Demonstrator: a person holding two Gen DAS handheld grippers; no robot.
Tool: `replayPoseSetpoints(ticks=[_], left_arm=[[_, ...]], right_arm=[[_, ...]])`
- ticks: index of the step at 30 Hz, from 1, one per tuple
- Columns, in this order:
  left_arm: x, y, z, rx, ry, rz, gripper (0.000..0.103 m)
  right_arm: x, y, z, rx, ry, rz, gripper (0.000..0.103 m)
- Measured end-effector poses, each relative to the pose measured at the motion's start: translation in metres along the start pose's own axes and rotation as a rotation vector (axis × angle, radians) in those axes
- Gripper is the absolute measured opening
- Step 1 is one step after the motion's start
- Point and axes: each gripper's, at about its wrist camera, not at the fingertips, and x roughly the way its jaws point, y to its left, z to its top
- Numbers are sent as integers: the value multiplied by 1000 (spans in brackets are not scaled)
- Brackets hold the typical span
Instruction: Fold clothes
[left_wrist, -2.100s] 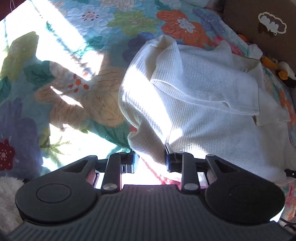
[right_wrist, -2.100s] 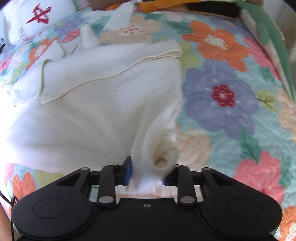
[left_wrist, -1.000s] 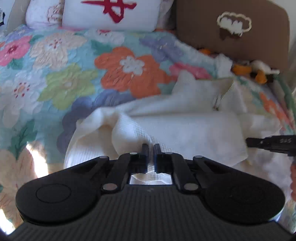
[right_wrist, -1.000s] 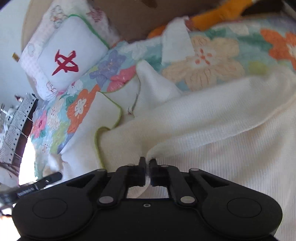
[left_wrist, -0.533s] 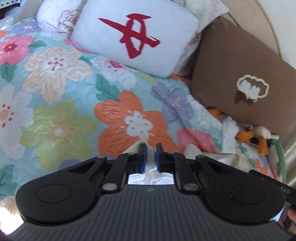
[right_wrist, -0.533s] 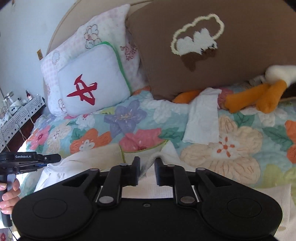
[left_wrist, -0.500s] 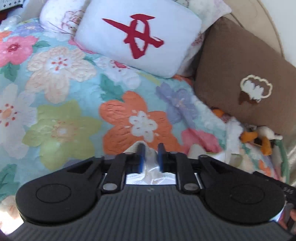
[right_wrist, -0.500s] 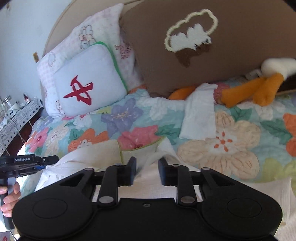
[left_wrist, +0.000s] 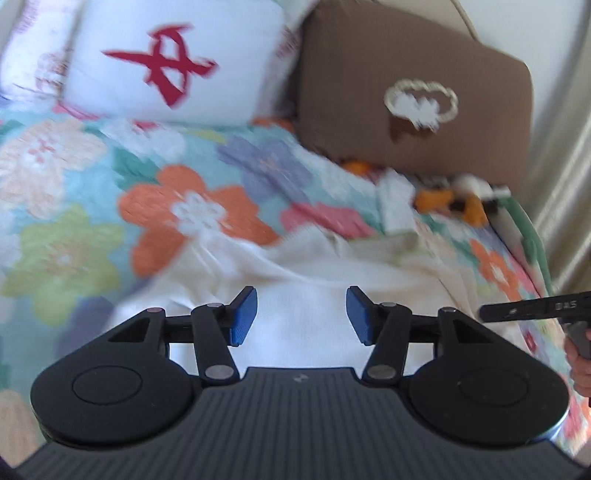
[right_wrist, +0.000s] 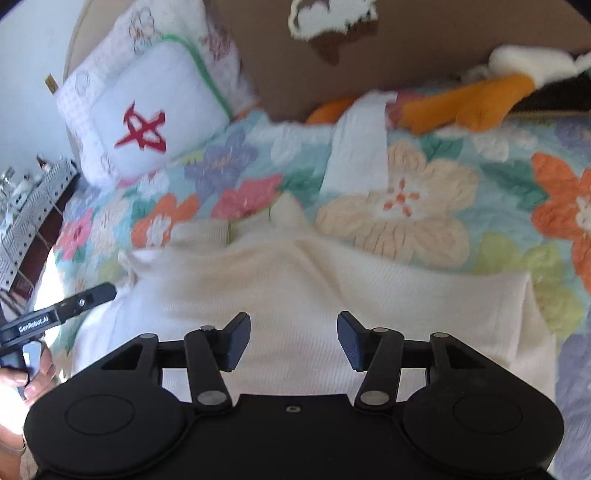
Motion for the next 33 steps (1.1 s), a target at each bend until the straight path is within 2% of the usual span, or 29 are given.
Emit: replayPoseSetpoints(ticks=[2, 4, 8, 11, 14, 19, 21, 25, 27, 31, 33], left_arm=[[16, -7, -9, 23, 95, -85, 52], [32, -13, -13, 49, 141, -85, 52], [58, -24, -2, 38, 154, -70, 52], [71, -28, 13, 7, 129, -58, 52], [77, -26, 26, -44, 61, -4, 51], [66, -13, 32, -91, -64, 149, 53], [59, -3, 33, -98, -77, 177, 53], [38, 20, 31, -121, -22, 232, 53], [26, 31, 27, -122, 4, 276, 57], [19, 55, 18, -63, 78, 431, 60], [21, 69, 17, -76, 90, 478, 60]], right_arm=[[18, -1, -8, 20, 92, -7, 58], [31, -10, -12, 53, 110, -36, 56], [33, -32, -3, 118, -13, -47, 54], [33, -36, 8, 54, -144, -173, 53], [31, -46, 14, 26, -249, -258, 53], [7, -52, 17, 4, -366, -296, 53], [4, -50, 19, -3, -354, -290, 53], [3, -43, 18, -23, -313, -246, 54], [7, -38, 14, -28, -276, -229, 55], [17, -33, 9, -23, -202, -212, 56], [20, -34, 7, -18, -184, -217, 56]])
